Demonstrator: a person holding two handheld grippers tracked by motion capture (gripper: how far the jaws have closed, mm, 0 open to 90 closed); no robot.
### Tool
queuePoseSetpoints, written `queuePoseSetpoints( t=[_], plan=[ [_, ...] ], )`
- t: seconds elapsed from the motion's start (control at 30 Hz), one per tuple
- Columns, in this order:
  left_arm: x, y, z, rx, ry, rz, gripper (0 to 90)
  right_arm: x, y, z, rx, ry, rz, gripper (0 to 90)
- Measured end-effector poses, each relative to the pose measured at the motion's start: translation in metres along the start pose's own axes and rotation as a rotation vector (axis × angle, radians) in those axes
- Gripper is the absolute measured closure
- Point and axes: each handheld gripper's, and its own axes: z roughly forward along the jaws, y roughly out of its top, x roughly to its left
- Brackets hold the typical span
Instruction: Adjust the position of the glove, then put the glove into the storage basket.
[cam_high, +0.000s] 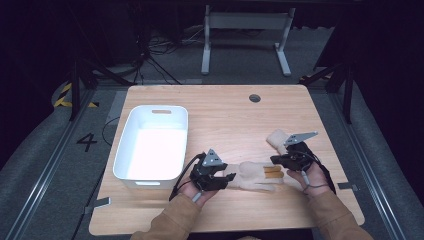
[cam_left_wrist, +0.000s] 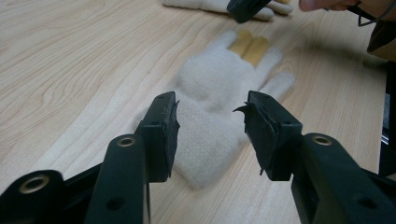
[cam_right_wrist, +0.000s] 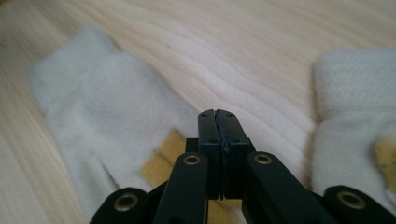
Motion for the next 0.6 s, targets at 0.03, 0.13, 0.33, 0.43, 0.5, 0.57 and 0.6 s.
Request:
queuePoseSetpoints(
  t=[0.03, 0.13, 0.33, 0.43, 0.5, 0.57, 0.6],
  plan=[
    [0.001, 0.0, 0.0, -0.006, 0.001, -0.007, 53.3, 0.0, 0.002, -0.007, -0.026, -0.003, 0.0, 89.4],
    [0.001, 0.0, -0.001, -0.011, -0.001, -0.007, 53.0, -0.001, 0.003, -0.016, -0.055, -0.024, -0.006, 89.3],
    [-0.003, 0.0, -0.001, -0.034, -0.044, -0.006, 52.3, -0.009, 0.001, -0.029, -0.086, -0.073, 0.007, 89.0],
    [-0.006, 0.001, -0.001, -0.028, -0.031, 0.01, 51.7, -0.017, -0.003, -0.035, -0.108, -0.089, 0.028, 87.5],
    [-0.007, 0.0, 0.001, -0.012, -0.004, 0.025, 51.1, -0.022, -0.005, -0.041, -0.122, -0.11, 0.047, 86.6],
    [-0.006, 0.0, 0.001, -0.013, -0.003, 0.025, 51.0, -0.025, -0.007, -0.046, -0.134, -0.125, 0.054, 85.2],
    [-0.006, 0.0, 0.001, -0.009, -0.004, 0.026, 51.0, -0.027, -0.008, -0.048, -0.138, -0.134, 0.063, 84.9]
  ],
)
